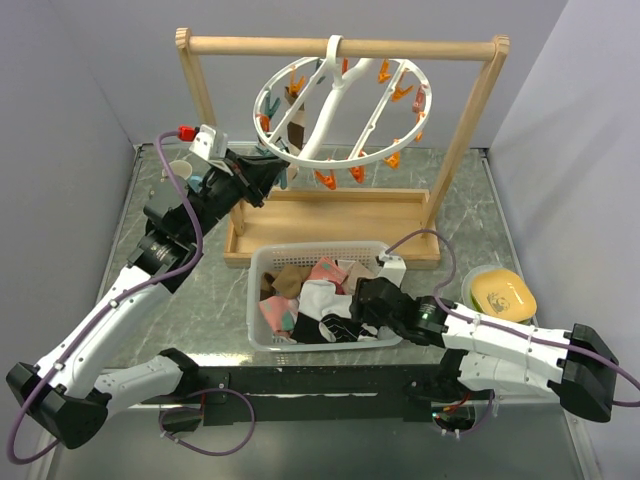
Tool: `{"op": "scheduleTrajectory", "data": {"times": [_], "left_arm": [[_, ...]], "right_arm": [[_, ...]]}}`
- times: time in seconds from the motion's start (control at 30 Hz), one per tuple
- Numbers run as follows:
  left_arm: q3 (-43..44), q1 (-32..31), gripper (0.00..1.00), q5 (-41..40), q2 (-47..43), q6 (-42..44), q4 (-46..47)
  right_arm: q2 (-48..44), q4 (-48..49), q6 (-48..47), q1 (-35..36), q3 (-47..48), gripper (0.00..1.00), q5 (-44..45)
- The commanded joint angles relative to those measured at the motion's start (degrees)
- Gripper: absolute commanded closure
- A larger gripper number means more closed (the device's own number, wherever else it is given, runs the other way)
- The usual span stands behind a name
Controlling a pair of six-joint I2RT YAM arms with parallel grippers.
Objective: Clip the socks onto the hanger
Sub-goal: Adjust the sock in the bin.
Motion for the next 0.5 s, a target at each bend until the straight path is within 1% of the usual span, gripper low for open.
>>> {"op": "scheduleTrajectory", "data": {"times": [0.0,0.07,0.17,0.2,0.23,0.3,0.4,0.43,0.47], "left_arm": [[-2.2,0.4,0.99,2.8,-1.8,0.8,-1.7],[-2.7,0.5,0.99,3.2,-2.0,0.6,-0.9],[-3.8,0.5,0.99,3.4,-2.3,0.4,0.5],[-3.8,0.4,0.99,3.6,-2.4,0.5,0.5],[-3.8,0.4,0.99,3.6,-2.6,0.6,0.4],[-3.8,0.5,0.99,3.5,-2.9,0.8,0.1],[-4.3,0.5,0.99,3.9,-3.6,0.8,0.0],[-4.5,0.5,0.99,3.9,-3.9,0.9,0.1],[-4.6,0.5,0.99,3.9,-4.2,0.7,0.2]], "right_arm": [[-1.1,-11.2,8.1,-0.1,3.1,0.33,3.4],[-0.2,-10.5,8.9,-0.2,2.8,0.27,2.2],[4.1,-7.5,8.1,-0.9,3.0,0.26,1.1],[6.8,-6.8,7.5,-1.2,3.1,0.28,1.2],[7.9,-5.9,7.2,-1.4,3.2,0.32,1.4],[10.4,-2.3,6.5,-1.7,3.1,0.37,1.8],[11.4,1.6,5.6,-1.8,3.5,0.59,3.6],[11.0,2.1,5.3,-1.9,3.9,0.74,4.3],[10.5,2.6,3.6,-1.7,5.0,0.79,5.7]]}}
